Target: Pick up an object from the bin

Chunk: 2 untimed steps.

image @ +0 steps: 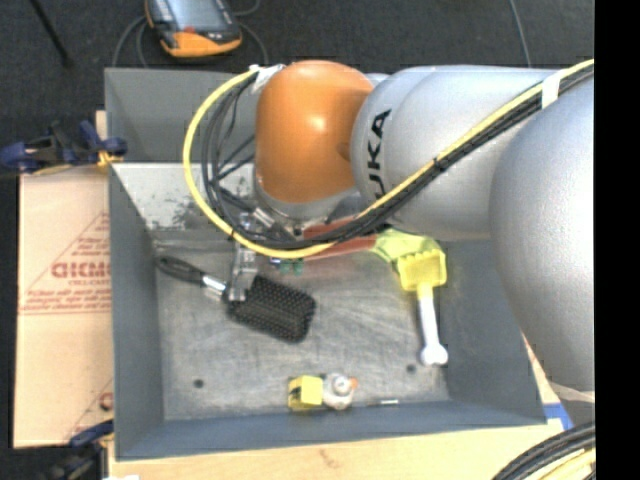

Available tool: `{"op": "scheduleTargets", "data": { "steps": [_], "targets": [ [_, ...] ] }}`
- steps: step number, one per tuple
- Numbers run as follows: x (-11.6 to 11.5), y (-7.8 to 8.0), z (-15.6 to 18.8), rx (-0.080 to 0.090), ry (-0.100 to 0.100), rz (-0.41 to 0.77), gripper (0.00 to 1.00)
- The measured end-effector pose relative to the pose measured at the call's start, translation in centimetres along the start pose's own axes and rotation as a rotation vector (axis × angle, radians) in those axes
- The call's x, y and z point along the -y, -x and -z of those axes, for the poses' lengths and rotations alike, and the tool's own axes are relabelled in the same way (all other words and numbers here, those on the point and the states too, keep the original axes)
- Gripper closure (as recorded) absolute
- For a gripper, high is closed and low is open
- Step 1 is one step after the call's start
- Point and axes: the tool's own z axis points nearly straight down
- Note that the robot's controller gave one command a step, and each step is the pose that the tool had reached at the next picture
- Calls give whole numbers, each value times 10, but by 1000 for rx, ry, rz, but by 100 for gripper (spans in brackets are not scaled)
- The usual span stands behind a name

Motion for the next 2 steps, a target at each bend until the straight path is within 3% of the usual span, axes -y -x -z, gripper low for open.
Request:
{"op": "scheduleTargets", "data": {
  "steps": [1, 2],
  "targets": [
    [41, 29, -92, -5, -4, -128, 0],
    [40, 29, -91, -3, -2, -128, 0]
  ]
}}
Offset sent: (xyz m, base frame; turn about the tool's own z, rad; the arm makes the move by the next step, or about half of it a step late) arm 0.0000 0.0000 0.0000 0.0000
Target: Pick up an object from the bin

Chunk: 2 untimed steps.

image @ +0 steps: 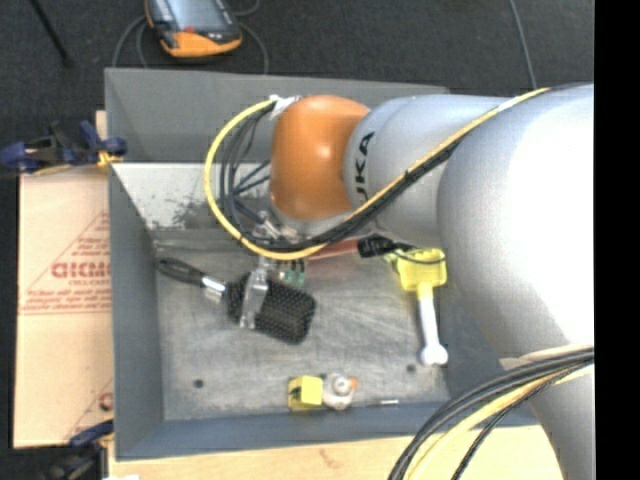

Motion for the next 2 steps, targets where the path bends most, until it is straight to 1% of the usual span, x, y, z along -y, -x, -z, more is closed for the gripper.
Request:
{"op": "scheduleTargets", "data": {
  "steps": [1, 2],
  "targets": [
    [4, 3, -34, 10, 6, 154, 100],
    [4, 3, -34, 10, 6, 153, 100]
  ]
}}
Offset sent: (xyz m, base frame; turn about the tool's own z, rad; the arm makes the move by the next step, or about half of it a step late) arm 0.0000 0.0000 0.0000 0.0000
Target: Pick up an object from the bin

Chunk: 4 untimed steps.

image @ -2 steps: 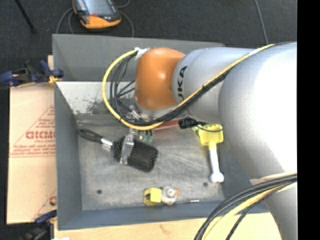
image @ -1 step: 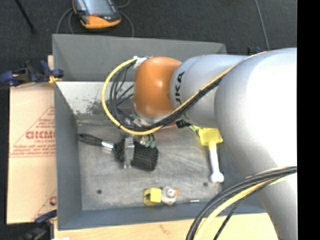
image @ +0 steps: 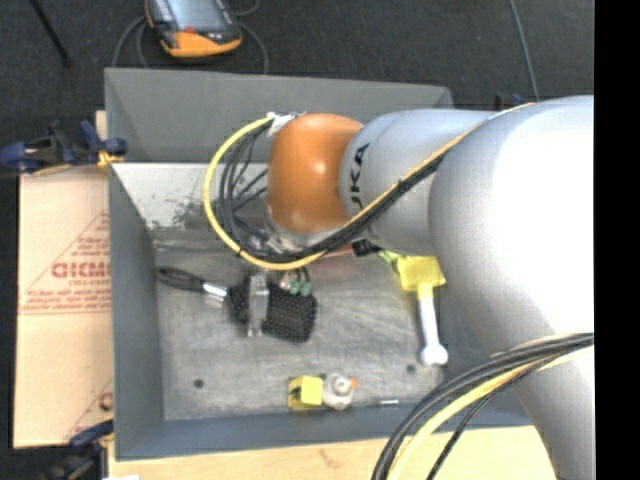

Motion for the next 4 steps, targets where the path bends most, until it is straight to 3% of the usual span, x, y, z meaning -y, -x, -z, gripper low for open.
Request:
{"op": "scheduleTargets", "data": {
  "steps": [1, 2, 3, 4],
  "targets": [
    [4, -11, 32, -17, -6, -2, 100],
    [1, 8, 76, -12, -5, 4, 100],
    [14, 1, 82, -10, -5, 10, 100],
    [10, 7, 75, -12, -6, 17, 100]
  ]
}}
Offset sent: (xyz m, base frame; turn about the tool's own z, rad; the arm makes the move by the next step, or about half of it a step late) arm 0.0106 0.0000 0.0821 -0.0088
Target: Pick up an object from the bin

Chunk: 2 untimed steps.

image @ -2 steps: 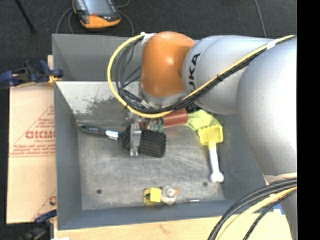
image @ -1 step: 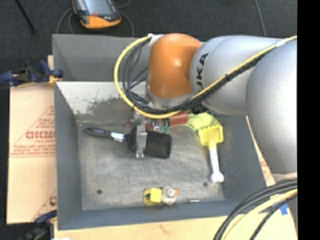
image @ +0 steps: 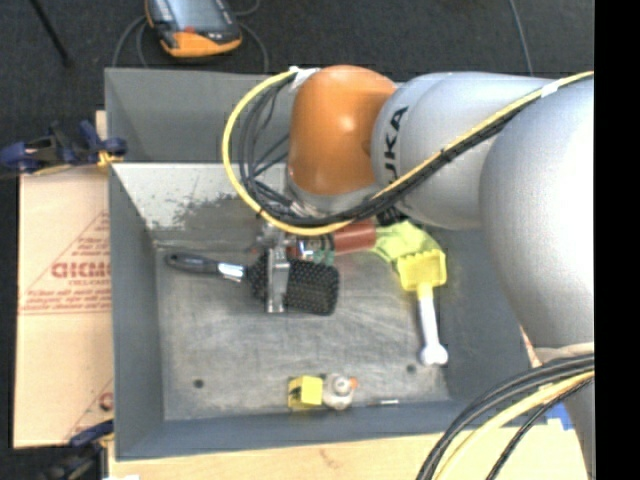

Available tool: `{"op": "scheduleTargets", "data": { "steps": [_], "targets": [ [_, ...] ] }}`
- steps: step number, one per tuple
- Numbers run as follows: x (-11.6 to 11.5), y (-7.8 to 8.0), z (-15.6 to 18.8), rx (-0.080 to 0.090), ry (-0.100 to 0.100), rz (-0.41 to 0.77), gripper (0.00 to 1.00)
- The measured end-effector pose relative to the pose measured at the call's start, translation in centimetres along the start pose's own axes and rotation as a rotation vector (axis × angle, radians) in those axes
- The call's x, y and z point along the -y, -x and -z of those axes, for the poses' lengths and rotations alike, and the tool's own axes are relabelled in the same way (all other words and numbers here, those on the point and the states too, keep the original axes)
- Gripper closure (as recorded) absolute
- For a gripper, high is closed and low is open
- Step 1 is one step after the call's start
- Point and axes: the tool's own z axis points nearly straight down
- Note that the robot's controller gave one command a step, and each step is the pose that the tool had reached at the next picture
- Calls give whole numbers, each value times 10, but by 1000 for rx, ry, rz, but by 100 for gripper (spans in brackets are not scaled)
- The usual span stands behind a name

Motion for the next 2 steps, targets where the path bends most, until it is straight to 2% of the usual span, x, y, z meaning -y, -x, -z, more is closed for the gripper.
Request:
{"op": "scheduleTargets", "data": {
  "steps": [1, 2],
  "targets": [
    [4, -4, 17, -3, 1, -13, 100],
    [7, 5, 50, 0, 0, -3, 100]
  ]
}}
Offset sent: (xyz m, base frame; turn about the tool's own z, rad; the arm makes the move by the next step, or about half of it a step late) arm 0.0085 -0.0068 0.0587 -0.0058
